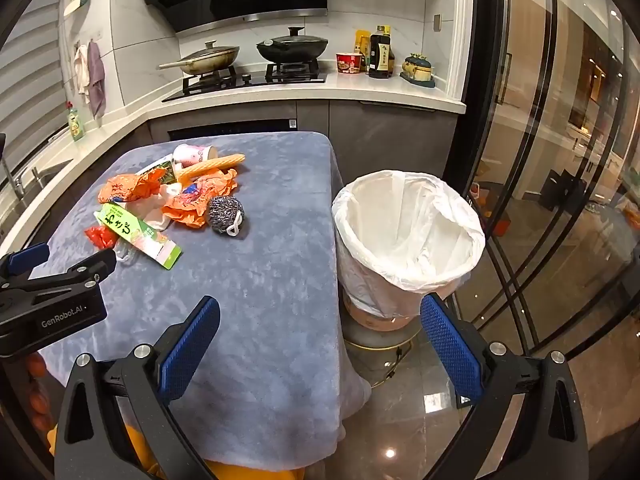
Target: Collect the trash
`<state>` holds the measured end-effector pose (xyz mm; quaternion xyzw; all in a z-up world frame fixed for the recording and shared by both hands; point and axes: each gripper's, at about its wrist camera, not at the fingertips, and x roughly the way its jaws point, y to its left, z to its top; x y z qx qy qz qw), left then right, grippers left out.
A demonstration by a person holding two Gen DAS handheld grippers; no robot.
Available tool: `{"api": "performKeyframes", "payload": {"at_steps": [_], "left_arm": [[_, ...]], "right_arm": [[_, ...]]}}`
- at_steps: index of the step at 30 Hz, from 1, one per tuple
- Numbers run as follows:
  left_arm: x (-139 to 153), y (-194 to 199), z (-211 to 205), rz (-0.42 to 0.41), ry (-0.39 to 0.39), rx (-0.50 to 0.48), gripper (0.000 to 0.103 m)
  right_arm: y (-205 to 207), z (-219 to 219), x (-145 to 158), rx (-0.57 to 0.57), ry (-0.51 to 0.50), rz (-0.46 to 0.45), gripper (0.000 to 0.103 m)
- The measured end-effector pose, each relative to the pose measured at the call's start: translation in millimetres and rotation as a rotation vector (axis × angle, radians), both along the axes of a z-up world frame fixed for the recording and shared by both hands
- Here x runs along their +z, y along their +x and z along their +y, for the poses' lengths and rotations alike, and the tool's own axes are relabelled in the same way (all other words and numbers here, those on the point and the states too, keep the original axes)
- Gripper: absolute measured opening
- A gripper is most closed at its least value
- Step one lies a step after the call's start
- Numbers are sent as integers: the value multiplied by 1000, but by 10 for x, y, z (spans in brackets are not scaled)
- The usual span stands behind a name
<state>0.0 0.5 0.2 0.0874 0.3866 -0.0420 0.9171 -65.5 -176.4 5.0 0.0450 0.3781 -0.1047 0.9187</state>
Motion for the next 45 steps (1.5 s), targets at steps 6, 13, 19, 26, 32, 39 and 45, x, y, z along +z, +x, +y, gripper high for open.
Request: {"api": "performKeyframes", "payload": {"at_steps": [6, 13, 19, 26, 32, 39, 45], "left_arm": [[-20, 17, 7, 4, 7, -1, 96], [5, -2, -3, -3, 4, 2, 96], [6, -16, 1, -2, 4, 1, 96], [8, -18, -1, -2, 5, 0, 96], [8, -19, -5, -1, 6, 1, 96], [7, -18, -6, -2, 5, 2, 96], [7, -28, 10, 4, -2, 6, 96]], "right_arm": [[-8, 6, 1, -1, -10, -7, 96], [-8, 22, 1, 1, -12, -7, 96], [-9, 38, 11, -5, -6, -6, 96], [-22, -30, 38, -7, -1, -9, 96], [-32, -25, 49, -6, -3, -9, 96], [-23, -11, 22, -7, -5, -11, 96], [-29, -17, 13, -6, -7, -12, 96]]}}
